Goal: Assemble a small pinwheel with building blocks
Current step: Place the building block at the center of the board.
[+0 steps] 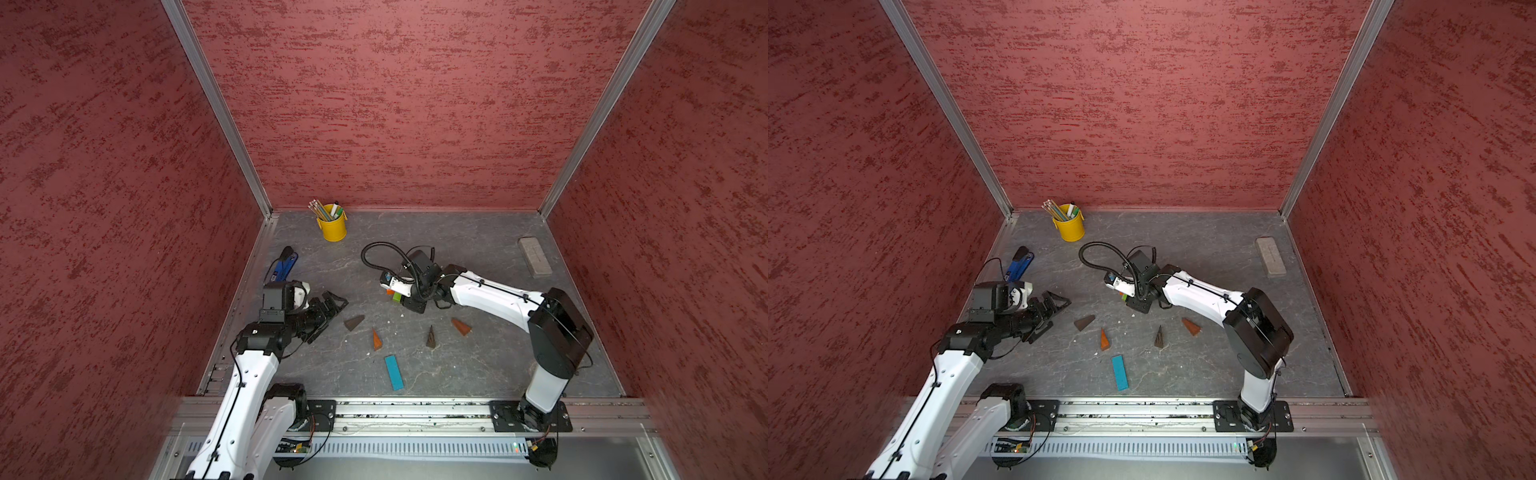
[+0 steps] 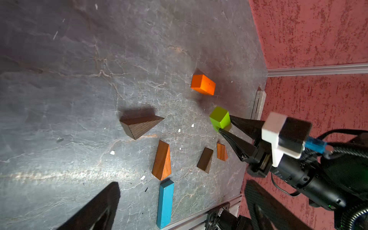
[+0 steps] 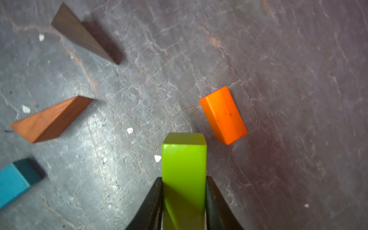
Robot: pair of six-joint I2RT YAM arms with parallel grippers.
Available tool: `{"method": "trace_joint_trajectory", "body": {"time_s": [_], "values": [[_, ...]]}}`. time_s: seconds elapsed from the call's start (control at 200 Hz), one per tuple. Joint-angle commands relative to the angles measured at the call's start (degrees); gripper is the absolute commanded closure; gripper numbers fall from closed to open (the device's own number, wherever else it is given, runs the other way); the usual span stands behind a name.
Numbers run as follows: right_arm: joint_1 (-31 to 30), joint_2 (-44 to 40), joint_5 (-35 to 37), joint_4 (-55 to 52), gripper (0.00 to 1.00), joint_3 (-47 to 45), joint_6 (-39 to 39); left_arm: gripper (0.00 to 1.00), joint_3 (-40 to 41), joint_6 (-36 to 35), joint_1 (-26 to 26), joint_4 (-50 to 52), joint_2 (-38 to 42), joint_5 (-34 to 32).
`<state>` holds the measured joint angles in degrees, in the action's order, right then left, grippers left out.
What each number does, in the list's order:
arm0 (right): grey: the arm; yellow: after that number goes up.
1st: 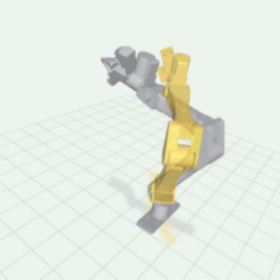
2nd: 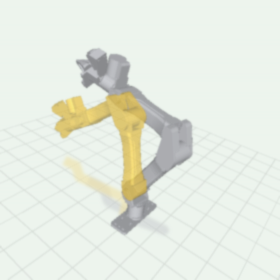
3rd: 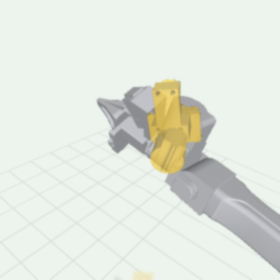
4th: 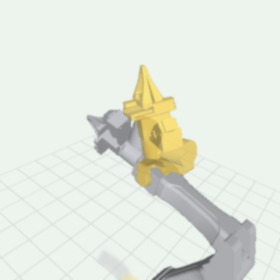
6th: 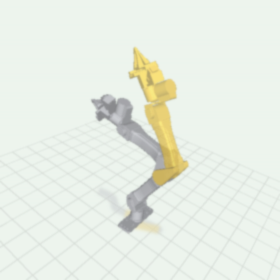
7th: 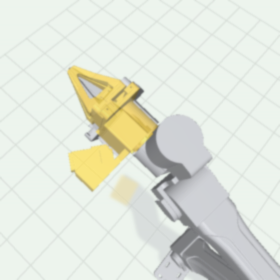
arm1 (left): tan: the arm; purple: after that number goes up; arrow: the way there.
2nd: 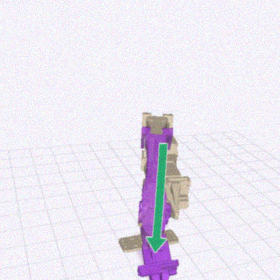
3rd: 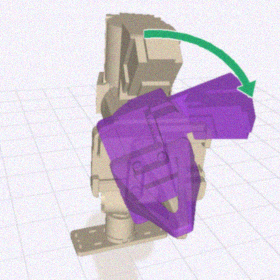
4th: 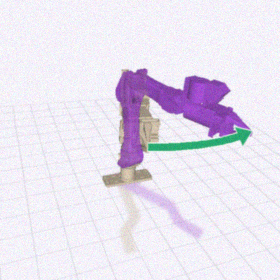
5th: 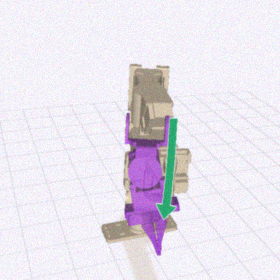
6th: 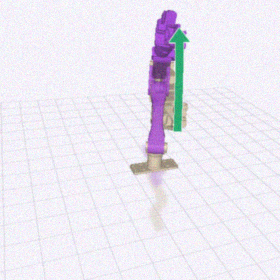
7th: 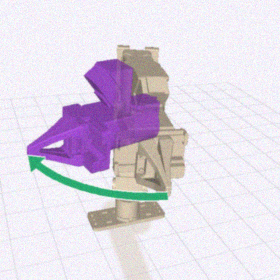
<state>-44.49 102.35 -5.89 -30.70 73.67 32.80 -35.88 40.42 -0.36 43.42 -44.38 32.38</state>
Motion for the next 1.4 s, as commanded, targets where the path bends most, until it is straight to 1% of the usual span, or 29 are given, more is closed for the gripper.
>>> {"method": "trace_joint_trajectory", "body": {"time_s": [0.0,0.185,0.336,0.481,0.656,0.782,0.922,1.022,1.152,1.227,1.348,1.398], "values": [[0.6,1.0,-1.8,1.5,0.65,1.5,9.6,0.0,0.8,2.3,1.2,-3.6,0.0,3.4],[0.8,7.1,-1.8,-1.9,0.65,5.7,13.9,0.0,0.9,-0.4,1.3,-6.5,0.5,7.8],[0.9,10.6,-3.5,-3.8,0.64,8.2,17.1,0.0,0.4,-2.0,1.3,-5.5,0.5,8.4],[1.2,13.5,-2.8,-5.9,0.63,10.5,18.7,0.0,0.0,-2.6,1.3,-5.2,0.4,8.5],[1.2,14.9,-3.0,-6.2,0.61,11.7,18.8,0.0,0.2,-3.0,1.3,-4.9,0.7,8.6],[1.3,14.9,-2.1,-5.3,0.56,11.3,18.3,0.0,-0.3,-4.1,1.3,-4.2,0.9,8.2],[1.3,13.7,-2.0,-3.9,0.5,10.0,17.9,0.0,-0.6,-4.7,1.3,-4.0,0.9,8.5],[1.3,12.1,-1.8,-3.0,0.48,9.0,17.0,0.0,-0.7,-4.8,1.3,-4.2,1.0,8.9],[1.3,7.0,-1.5,-0.4,0.47,5.4,12.7,0.0,-0.7,-5.3,1.1,-4.5,1.1,9.4],[1.3,2.2,-0.8,4.7,0.42,0.9,4.6,0.0,-0.9,-6.1,0.8,-4.7,1.2,9.5],[1.3,-3.4,-0.1,8.7,0.42,-4.5,-9.3,0.0,-1.0,-8.0,0.5,-5.1,1.9,9.2],[1.3,-5.6,1.5,10.1,0.42,-6.8,-15.3,0.01,-0.6,-8.2,0.1,-6.9,2.2,9.6]]}}
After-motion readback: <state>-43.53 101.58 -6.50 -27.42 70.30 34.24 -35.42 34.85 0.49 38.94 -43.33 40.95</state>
